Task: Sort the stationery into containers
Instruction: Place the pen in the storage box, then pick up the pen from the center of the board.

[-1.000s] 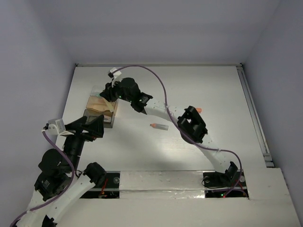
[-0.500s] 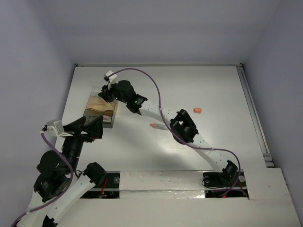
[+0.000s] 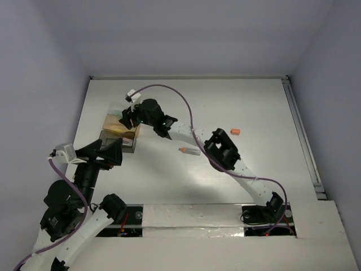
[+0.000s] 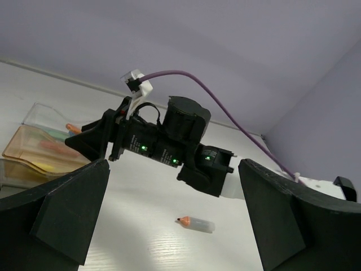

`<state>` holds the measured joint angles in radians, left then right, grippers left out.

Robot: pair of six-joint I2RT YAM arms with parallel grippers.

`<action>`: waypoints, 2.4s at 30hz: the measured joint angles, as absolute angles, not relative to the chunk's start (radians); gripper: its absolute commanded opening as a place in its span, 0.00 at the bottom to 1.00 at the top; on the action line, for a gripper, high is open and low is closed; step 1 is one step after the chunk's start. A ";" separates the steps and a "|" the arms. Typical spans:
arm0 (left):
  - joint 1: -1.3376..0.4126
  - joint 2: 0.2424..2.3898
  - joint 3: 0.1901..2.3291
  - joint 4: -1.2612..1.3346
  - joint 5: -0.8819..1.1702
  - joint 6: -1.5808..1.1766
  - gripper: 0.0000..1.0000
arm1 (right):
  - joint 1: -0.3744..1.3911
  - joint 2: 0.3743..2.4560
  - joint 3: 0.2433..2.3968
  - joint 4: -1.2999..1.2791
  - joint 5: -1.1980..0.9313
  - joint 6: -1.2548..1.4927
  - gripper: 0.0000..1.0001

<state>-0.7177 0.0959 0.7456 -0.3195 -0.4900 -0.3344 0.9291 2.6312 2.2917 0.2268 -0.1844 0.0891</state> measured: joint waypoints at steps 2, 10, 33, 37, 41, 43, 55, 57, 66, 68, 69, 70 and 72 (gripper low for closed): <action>-0.718 0.096 0.746 -0.319 -0.489 -0.334 0.99 | 0.928 2.539 2.160 0.227 -0.194 0.086 0.63; -0.718 0.107 0.746 -0.310 -0.448 -0.342 0.99 | 0.880 1.961 1.516 0.255 -0.216 0.070 0.09; -0.718 0.445 0.562 0.012 -0.093 -0.528 0.99 | 0.773 1.697 1.092 -0.357 -0.102 -0.110 0.81; -0.718 0.462 0.517 0.040 -0.086 -0.545 0.99 | 0.765 1.781 1.161 -0.380 -0.117 -0.144 0.76; -0.718 0.460 0.469 0.062 -0.083 -0.559 0.99 | 0.759 1.856 1.227 -0.385 -0.131 -0.165 0.70; -0.718 0.454 0.442 0.069 -0.079 -0.567 0.99 | 0.757 1.887 1.253 -0.387 -0.137 -0.172 0.69; -0.718 0.453 0.303 0.102 -0.049 -0.623 0.66 | 0.751 1.958 1.322 -0.389 -0.132 -0.189 0.13; -0.718 0.459 0.292 0.118 -0.041 -0.630 0.65 | 0.748 1.958 1.322 -0.382 -0.127 -0.176 0.09; -0.718 0.561 0.252 0.198 -0.028 -0.648 0.42 | 0.748 1.911 1.279 -0.202 -0.070 0.047 0.04; -0.718 0.604 0.252 0.222 -0.029 -0.649 0.41 | 0.747 1.860 1.238 -0.144 -0.062 0.134 0.03; -0.718 0.623 0.252 0.233 -0.030 -0.649 0.40 | 0.747 1.829 1.209 -0.104 -0.060 0.181 0.03; -0.718 0.641 0.251 0.247 -0.029 -0.650 0.40 | 0.748 1.795 1.179 -0.065 -0.059 0.229 0.03; -0.718 0.689 0.251 0.278 -0.030 -0.653 0.40 | 0.747 1.737 1.129 0.006 -0.065 0.316 0.03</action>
<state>-0.7177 0.6888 0.2508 0.2779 -0.0299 -0.6525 0.7471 1.7374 1.1294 0.0059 -0.0650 0.3157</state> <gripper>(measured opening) 0.403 0.318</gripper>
